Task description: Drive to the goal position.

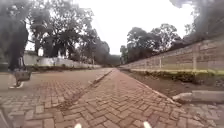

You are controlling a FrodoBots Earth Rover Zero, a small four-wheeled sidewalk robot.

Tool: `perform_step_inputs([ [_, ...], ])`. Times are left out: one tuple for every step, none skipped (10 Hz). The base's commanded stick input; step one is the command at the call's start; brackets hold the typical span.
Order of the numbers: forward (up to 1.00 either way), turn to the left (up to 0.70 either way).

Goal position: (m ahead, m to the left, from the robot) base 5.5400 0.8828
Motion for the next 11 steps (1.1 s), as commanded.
perform_step_inputs([
  [0.70,0.13],
  [0.70,0.13],
  [0.70,0.13],
  [0.70,0.10],
  [0.70,0.10],
  [0.70,0.10],
  [0.70,0.10],
  [0.70,0.10],
  [0.70,0.08],
  [0.70,0.08],
  [0.70,0.08],
])
